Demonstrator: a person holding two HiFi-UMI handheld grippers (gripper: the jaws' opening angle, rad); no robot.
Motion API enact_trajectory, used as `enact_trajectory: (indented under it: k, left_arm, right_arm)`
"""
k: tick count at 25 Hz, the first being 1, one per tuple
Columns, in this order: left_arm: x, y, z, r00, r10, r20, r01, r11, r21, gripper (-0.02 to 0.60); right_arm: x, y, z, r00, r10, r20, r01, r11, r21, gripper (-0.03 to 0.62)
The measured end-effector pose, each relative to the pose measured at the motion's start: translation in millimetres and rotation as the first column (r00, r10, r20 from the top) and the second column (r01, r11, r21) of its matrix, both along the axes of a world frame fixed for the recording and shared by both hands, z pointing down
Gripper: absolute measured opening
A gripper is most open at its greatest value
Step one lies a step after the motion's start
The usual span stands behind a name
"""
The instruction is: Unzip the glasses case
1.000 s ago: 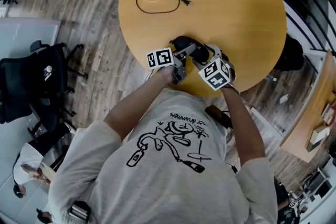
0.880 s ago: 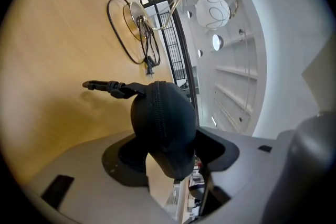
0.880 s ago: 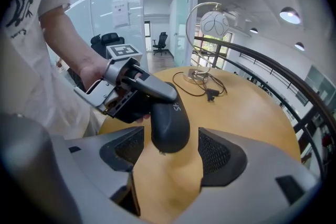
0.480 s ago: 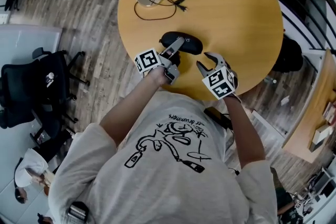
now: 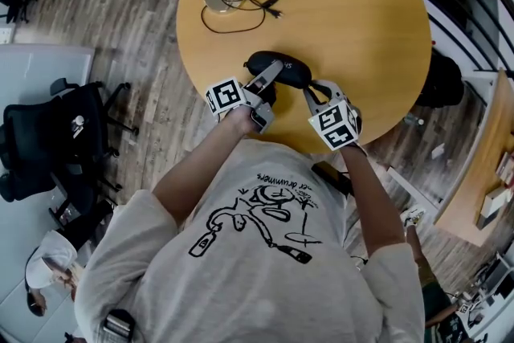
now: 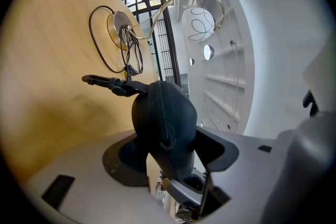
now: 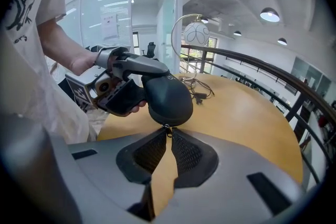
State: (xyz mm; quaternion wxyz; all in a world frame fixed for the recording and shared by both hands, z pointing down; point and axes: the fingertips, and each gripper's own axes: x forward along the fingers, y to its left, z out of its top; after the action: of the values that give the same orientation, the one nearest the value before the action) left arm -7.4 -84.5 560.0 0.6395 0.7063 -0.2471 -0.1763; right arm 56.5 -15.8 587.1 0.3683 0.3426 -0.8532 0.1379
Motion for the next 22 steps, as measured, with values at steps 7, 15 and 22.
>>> enact_trajectory:
  k: [7, 15, 22]
  left_arm:
    - [1.2, -1.6, -2.0, 0.999, 0.013, 0.040, -0.014, 1.000, 0.017, 0.261]
    - [-4.2, -2.6, 0.2, 0.999, -0.025, 0.025, 0.025, 1.000, -0.007, 0.259]
    - [-7.3, -3.6, 0.6, 0.999, -0.033, 0.019, 0.033, 0.999, -0.009, 0.259]
  right_arm:
    - [-1.5, 2.9, -1.5, 1.000, -0.014, 0.027, 0.014, 1.000, -0.025, 0.034]
    - [1.5, 2.8, -5.2, 1.000, -0.015, 0.006, 0.015, 1.000, 0.009, 0.035]
    - [-1.4, 3.6, -11.8, 0.999, -0.027, 0.022, 0.026, 0.999, 0.044, 0.023]
